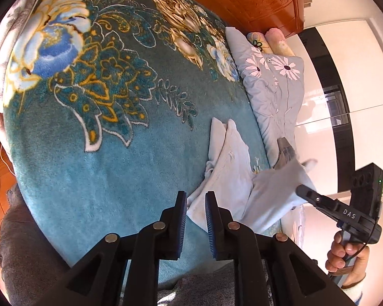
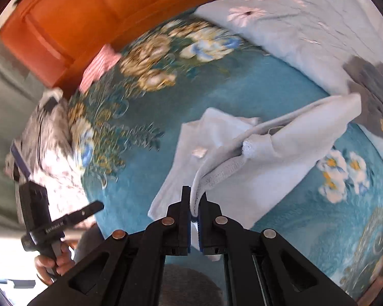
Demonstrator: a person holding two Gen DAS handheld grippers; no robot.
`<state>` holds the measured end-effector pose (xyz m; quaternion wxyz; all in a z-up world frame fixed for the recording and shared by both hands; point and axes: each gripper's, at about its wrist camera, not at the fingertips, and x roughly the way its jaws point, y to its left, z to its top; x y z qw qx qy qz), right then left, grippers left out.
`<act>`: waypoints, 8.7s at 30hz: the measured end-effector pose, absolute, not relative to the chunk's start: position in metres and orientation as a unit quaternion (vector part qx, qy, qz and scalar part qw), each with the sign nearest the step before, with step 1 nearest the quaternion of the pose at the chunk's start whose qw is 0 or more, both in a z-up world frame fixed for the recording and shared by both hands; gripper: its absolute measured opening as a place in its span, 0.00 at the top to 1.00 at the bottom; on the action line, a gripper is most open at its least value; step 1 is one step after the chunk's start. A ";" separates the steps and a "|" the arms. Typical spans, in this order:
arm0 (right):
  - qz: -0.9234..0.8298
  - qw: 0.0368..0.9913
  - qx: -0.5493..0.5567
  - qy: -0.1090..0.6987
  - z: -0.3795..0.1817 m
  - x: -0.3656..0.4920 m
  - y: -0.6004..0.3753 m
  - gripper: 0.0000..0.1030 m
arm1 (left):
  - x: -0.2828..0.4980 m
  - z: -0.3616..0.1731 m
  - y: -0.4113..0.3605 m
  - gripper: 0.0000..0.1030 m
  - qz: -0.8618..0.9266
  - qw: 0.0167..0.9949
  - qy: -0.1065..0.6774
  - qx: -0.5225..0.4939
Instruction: Fold clothes
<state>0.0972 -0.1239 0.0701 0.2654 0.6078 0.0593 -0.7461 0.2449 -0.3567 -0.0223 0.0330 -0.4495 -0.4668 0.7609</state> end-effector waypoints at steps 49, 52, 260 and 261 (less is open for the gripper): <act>-0.679 0.221 0.618 -0.330 -0.088 0.154 0.055 0.51 | 0.195 -0.073 -0.286 0.95 0.745 0.064 -0.400 -0.531; -0.679 0.228 0.616 -0.327 -0.090 0.153 0.047 0.50 | 0.200 -0.065 -0.291 0.92 0.741 0.079 -0.419 -0.519; -0.932 -0.195 0.184 -0.244 0.222 0.563 0.430 0.49 | 0.345 0.210 0.329 0.33 0.804 0.463 0.113 -0.356; -0.930 -0.195 0.190 -0.245 0.217 0.565 0.423 0.47 | 0.349 0.208 0.324 0.32 0.807 0.460 0.114 -0.353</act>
